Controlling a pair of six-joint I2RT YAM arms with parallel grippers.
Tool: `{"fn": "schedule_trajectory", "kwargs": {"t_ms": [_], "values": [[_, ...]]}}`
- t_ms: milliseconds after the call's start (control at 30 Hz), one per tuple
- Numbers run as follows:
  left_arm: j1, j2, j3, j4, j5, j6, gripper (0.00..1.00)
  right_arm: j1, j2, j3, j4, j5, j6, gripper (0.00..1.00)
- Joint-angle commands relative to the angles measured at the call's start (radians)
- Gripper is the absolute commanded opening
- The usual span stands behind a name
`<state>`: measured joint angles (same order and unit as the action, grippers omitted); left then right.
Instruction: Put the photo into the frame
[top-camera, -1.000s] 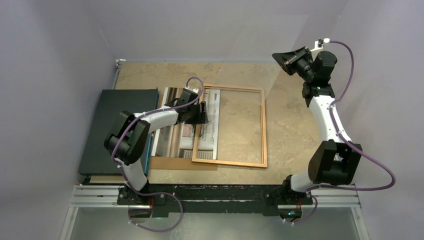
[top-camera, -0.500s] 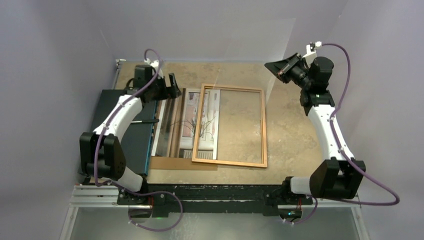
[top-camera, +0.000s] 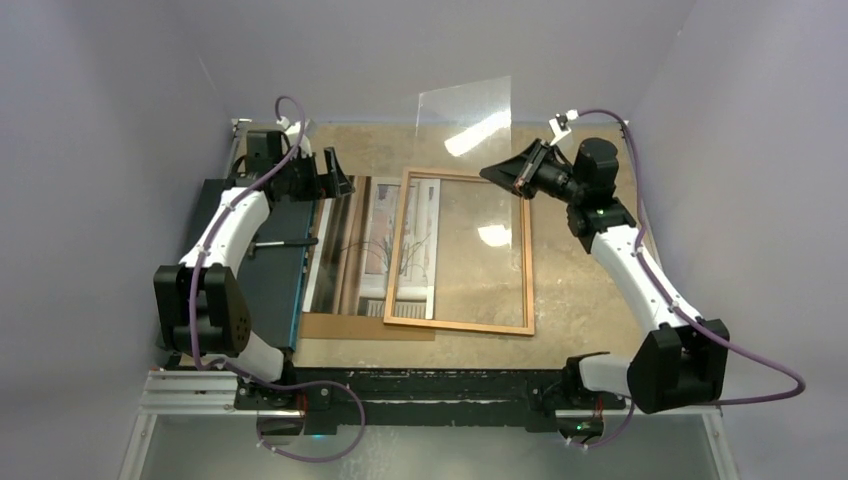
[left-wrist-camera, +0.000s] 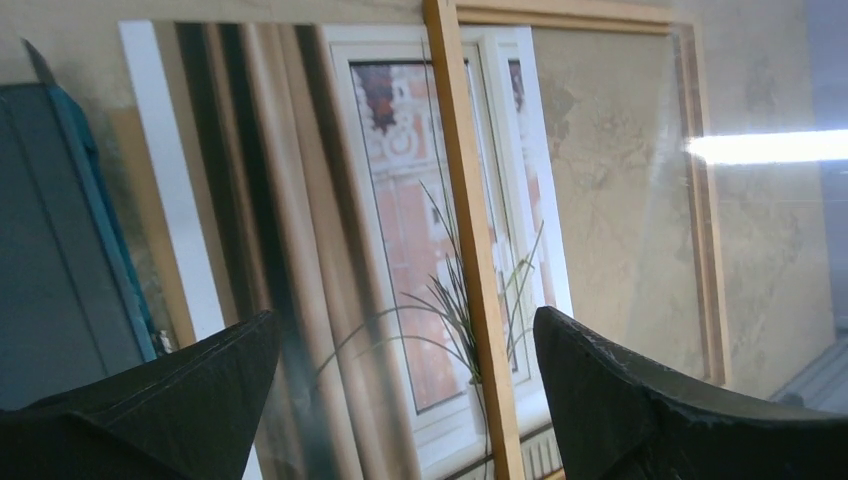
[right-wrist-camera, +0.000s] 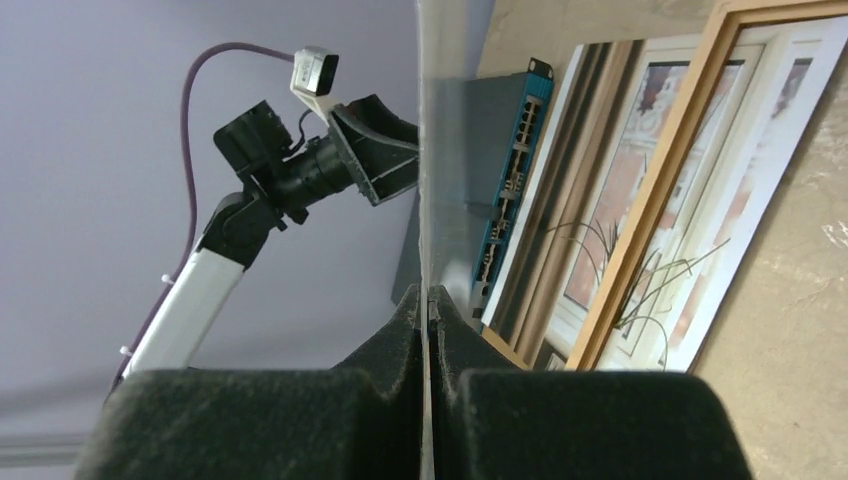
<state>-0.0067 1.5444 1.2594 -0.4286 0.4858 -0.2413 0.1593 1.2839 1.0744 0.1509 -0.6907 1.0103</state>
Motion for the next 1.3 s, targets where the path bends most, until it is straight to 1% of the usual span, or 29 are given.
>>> {"fn": "schedule_trajectory", "kwargs": {"t_ms": [0, 133, 267, 367, 533, 633, 733, 867, 967, 1100, 1267], "values": [[-0.001, -0.024, -0.052, 0.06, 0.108, 0.037, 0.95, -0.007, -0.012, -0.107, 0.146, -0.064, 0.04, 0.0], [-0.001, 0.003, -0.095, 0.085, 0.151, 0.061, 0.96, -0.007, 0.086, -0.241, 0.279, -0.099, 0.023, 0.0], [-0.002, 0.036, -0.103, 0.063, 0.163, 0.105, 0.94, -0.009, 0.209, -0.323, 0.355, -0.13, -0.015, 0.0], [-0.002, 0.033, -0.115, 0.061, 0.155, 0.125, 0.93, -0.024, 0.232, -0.366, 0.39, -0.114, -0.036, 0.0], [-0.026, 0.033, -0.133, 0.058, 0.132, 0.151, 0.88, -0.087, 0.232, -0.36, 0.337, -0.11, -0.106, 0.0], [-0.065, 0.05, -0.135, 0.042, 0.108, 0.166, 0.85, -0.119, 0.247, -0.32, 0.25, -0.097, -0.192, 0.0], [-0.108, 0.073, -0.137, 0.035, 0.08, 0.172, 0.83, -0.126, 0.274, -0.273, 0.166, -0.07, -0.284, 0.0], [-0.152, 0.096, -0.14, 0.04, 0.054, 0.173, 0.79, -0.127, 0.294, -0.262, 0.143, -0.055, -0.334, 0.0], [-0.17, 0.115, -0.145, 0.046, 0.044, 0.172, 0.74, -0.131, 0.293, -0.274, 0.157, -0.046, -0.337, 0.0], [-0.183, 0.143, -0.153, 0.054, 0.048, 0.159, 0.62, -0.137, 0.298, -0.29, 0.187, -0.05, -0.318, 0.0], [-0.195, 0.174, -0.162, 0.086, 0.049, 0.145, 0.56, -0.141, 0.297, -0.327, 0.222, -0.053, -0.285, 0.0]]}}
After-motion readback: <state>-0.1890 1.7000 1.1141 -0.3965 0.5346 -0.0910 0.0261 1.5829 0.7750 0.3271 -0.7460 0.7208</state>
